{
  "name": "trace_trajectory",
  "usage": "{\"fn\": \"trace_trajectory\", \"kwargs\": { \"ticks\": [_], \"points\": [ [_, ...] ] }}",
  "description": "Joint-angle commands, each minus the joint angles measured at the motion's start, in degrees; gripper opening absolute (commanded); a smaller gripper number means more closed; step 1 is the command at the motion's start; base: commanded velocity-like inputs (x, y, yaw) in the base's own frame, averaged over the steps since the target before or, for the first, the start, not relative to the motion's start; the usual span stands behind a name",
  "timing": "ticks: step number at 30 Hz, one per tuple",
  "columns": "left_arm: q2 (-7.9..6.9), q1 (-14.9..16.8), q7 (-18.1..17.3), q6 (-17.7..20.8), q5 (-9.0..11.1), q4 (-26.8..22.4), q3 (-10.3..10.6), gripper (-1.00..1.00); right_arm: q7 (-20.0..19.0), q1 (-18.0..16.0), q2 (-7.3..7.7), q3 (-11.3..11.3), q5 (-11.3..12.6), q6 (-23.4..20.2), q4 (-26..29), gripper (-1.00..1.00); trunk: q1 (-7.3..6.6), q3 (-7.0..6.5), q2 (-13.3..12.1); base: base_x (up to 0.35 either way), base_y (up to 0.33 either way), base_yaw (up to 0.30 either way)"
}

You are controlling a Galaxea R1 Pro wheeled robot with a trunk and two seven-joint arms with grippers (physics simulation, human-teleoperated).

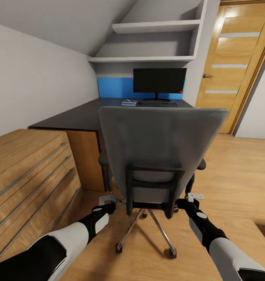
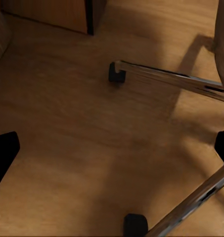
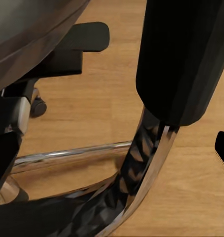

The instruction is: In the bedroom, organize the workspace by keeping the computer under the desk, ensuring the monitor is on the desk, placing the keyboard on the desk next to the monitor, placing the mouse on the desk next to the keyboard, moving the folder from the swivel chair onto the desk next to the mouse, stacking the notebook on top of the folder with the pen on top of the notebook, and positioning the swivel chair next to the desk.

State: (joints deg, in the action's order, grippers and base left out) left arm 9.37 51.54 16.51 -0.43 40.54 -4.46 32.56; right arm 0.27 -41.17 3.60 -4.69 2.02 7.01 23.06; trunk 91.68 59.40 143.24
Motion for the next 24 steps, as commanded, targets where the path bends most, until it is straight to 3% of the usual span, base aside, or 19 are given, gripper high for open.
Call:
{"fn": "trace_trajectory", "kwargs": {
  "ticks": [1,14,24],
  "points": [
    [0.03,0.0,0.0,0.0,0.4,-0.1,0.7,1.00,0.0,0.0,-0.01,-0.1,0.2,0.2,0.0,1.00,0.02,0.05,0.0,0.318,-0.156,0.009],
    [0.03,0.0,0.0,0.0,0.4,0.0,0.7,1.00,0.1,0.0,-0.02,-0.1,0.2,0.2,0.0,1.00,0.02,0.05,0.0,0.309,-0.174,0.001],
    [0.01,0.0,0.0,0.0,0.4,0.0,0.7,1.00,0.1,0.0,-0.03,-0.1,0.2,0.2,0.0,1.00,0.02,0.05,0.0,0.313,-0.077,0.000]
  ]
}}
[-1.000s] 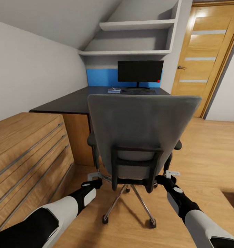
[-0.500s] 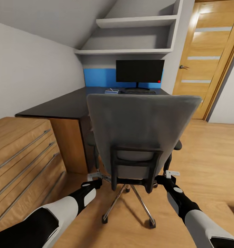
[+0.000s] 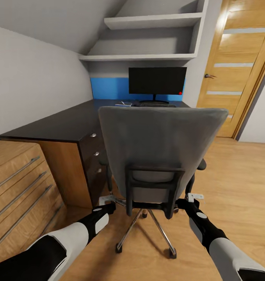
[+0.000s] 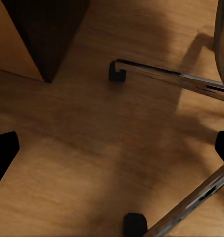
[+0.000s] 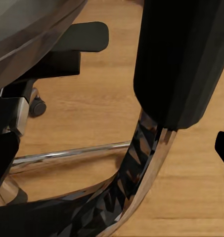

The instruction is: In the bedroom, organize the workspace by keeping the computer under the desk, ensuring the monitor is on the desk, placing the keyboard on the desk next to the monitor, placing the mouse on the desk next to the keyboard, moving the folder from the swivel chair onto the desk next to the mouse, stacking the notebook on top of the folder with the pen on top of the notebook, and positioning the swivel chair next to the desk.

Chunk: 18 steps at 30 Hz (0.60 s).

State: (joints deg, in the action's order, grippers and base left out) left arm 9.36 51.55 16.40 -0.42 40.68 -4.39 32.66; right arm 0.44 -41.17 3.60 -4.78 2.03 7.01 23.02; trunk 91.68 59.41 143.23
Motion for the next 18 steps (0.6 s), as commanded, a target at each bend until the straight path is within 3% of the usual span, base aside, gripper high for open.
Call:
{"fn": "trace_trajectory", "kwargs": {
  "ticks": [1,18],
  "points": [
    [0.03,0.0,0.1,0.0,0.3,-0.1,0.6,1.00,-0.1,-0.1,-0.03,0.0,0.2,0.2,0.0,1.00,0.02,0.04,0.0,0.316,-0.017,0.000],
    [-0.04,0.0,0.1,0.0,0.3,-0.1,0.6,1.00,-0.1,-0.1,-0.08,0.0,0.1,0.2,0.0,1.00,0.02,0.04,0.0,0.317,-0.002,0.000]
  ]
}}
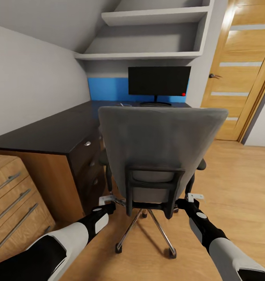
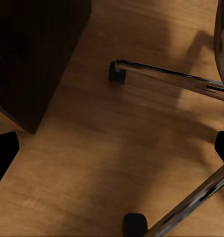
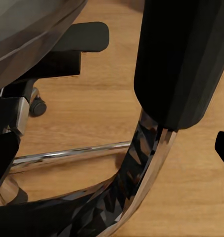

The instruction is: In the bedroom, organize the workspace by keeping the computer under the desk, ensuring the monitor is on the desk, placing the keyboard on the desk next to the monitor, placing the mouse on the desk next to the keyboard, moving the folder from the swivel chair onto the desk next to the mouse, stacking the notebook on top of the folder with the pen on top of the notebook, and positioning the swivel chair next to the desk.

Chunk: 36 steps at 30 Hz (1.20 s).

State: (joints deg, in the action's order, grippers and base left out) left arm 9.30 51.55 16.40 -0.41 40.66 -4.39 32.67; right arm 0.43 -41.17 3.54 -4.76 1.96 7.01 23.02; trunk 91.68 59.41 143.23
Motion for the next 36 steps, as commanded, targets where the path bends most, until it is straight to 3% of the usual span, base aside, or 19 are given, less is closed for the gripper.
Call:
{"fn": "trace_trajectory", "kwargs": {
  "ticks": [1,19,36],
  "points": [
    [0.02,0.0,0.1,0.0,0.3,-0.1,0.6,1.00,-0.1,-0.1,-0.02,0.0,0.2,0.2,0.0,1.00,0.02,0.04,0.0,0.317,0.000,0.000],
    [0.11,0.0,0.1,0.0,0.3,0.0,0.6,1.00,0.0,-0.1,-0.01,0.0,0.1,0.2,-0.1,1.00,0.02,0.04,0.0,0.317,-0.002,0.000],
    [0.05,0.0,0.1,0.0,0.3,0.1,0.6,1.00,0.2,-0.1,0.06,0.0,0.1,0.2,0.0,1.00,0.02,0.04,0.0,0.317,-0.102,0.000]
  ]
}}
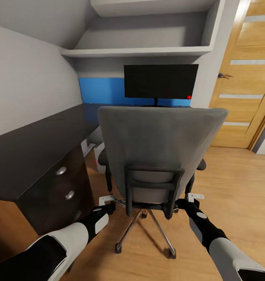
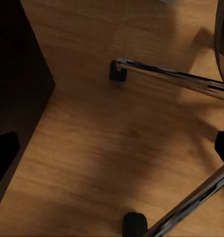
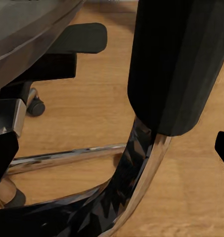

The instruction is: In the bedroom, organize the workspace by keeping the computer under the desk, ensuring the monitor is on the desk, placing the keyboard on the desk next to the monitor, placing the mouse on the desk next to the keyboard, moving the folder from the swivel chair onto the desk next to the mouse, stacking the notebook on top of the folder with the pen on top of the notebook, and positioning the swivel chair next to the desk.

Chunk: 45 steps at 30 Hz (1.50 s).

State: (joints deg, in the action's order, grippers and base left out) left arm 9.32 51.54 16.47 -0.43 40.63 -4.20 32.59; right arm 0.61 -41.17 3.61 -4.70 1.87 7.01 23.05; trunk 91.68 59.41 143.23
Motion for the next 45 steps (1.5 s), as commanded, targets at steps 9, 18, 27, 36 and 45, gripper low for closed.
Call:
{"fn": "trace_trajectory", "kwargs": {
  "ticks": [9,18,27,36,45],
  "points": [
    [0.01,0.0,0.0,0.1,0.3,-0.1,0.6,1.00,0.0,0.0,-0.08,0.0,0.2,0.2,0.0,1.00,0.02,0.04,0.0,0.317,-0.118,0.000],
    [0.00,0.0,0.0,0.1,0.3,-0.1,0.6,1.00,0.0,0.0,-0.07,0.0,0.2,0.2,0.0,1.00,0.02,0.04,0.0,0.317,-0.121,0.000],
    [0.00,0.0,0.0,0.1,0.3,-0.1,0.6,1.00,0.0,0.0,-0.03,0.0,0.2,0.2,0.0,1.00,0.02,0.04,0.0,0.317,-0.129,0.000],
    [0.00,0.0,0.0,0.0,0.3,-0.1,0.6,1.00,0.0,0.0,-0.01,0.0,0.2,0.2,0.0,1.00,0.02,0.04,0.0,0.064,-0.042,0.000],
    [0.00,0.0,0.0,0.0,0.3,-0.1,0.5,1.00,0.0,0.0,-0.01,0.0,0.2,0.2,0.0,1.00,0.02,0.04,0.0,-0.300,-0.056,0.000]
  ]
}}
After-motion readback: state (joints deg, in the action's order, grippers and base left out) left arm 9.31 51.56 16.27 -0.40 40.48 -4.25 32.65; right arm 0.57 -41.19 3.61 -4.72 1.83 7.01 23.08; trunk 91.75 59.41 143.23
